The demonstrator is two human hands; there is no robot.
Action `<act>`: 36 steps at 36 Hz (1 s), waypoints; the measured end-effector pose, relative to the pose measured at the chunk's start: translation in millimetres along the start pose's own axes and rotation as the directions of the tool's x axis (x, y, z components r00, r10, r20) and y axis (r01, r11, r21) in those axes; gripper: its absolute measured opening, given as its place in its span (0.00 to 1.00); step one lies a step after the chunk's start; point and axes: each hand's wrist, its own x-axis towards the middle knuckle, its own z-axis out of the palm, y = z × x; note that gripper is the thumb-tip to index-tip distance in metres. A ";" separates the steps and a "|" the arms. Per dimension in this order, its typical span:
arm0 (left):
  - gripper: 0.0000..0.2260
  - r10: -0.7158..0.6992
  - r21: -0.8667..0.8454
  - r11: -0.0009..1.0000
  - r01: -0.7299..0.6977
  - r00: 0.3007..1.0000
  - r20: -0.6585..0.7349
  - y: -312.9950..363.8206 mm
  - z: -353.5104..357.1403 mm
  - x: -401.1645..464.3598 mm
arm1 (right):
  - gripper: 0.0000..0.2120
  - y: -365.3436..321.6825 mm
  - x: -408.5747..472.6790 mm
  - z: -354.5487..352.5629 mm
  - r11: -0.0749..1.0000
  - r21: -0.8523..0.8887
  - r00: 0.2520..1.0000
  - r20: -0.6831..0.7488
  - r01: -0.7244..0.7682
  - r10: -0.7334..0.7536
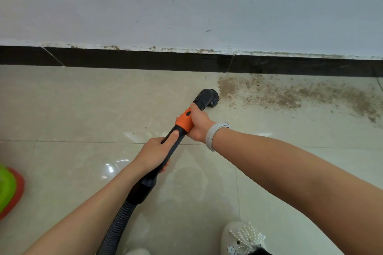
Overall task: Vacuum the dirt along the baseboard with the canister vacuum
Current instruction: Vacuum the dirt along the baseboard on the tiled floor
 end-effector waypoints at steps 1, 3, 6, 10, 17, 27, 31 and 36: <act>0.22 0.006 0.004 1.000 -0.006 1.000 0.007 1.8 1.9 1.0 | 0.14 -1.3 1.0 -3.3 1.000 0.012 1.000 -0.007 0.000 0.000; 0.22 0.013 0.005 1.000 -0.013 1.000 0.023 4.7 5.0 3.0 | 0.13 -3.7 1.8 -8.4 0.999 0.033 1.000 -0.023 0.004 -0.003; 0.22 0.020 0.013 1.000 -0.020 0.999 0.048 10.0 10.4 6.7 | 0.14 -7.3 3.7 -16.3 0.998 0.056 0.999 -0.049 0.015 -0.013; 0.22 0.029 0.039 0.999 -0.032 0.996 0.079 18.6 16.4 11.6 | 0.13 -14.1 5.5 -28.5 0.996 0.081 0.995 -0.090 0.039 -0.032; 0.22 0.058 0.043 0.997 -0.059 0.998 0.009 18.8 8.4 11.0 | 0.13 -18.8 2.7 -16.9 0.990 0.113 0.995 -0.063 0.082 -0.076; 0.23 0.005 -0.077 0.997 -0.023 0.975 -0.222 -22.0 -57.9 -15.2 | 0.17 13.5 -0.9 80.0 0.997 -0.074 0.994 0.108 0.025 -0.017; 0.23 -0.068 -0.122 0.992 0.030 0.943 -0.325 -49.0 -88.2 -28.2 | 0.12 41.7 0.3 123.1 0.992 -0.129 0.980 0.196 -0.012 0.038; 0.24 -0.097 -0.157 0.987 0.032 0.900 -0.425 -76.3 -114.1 -41.9 | 0.12 73.7 4.0 168.8 0.978 -0.207 0.959 0.270 -0.026 0.082</act>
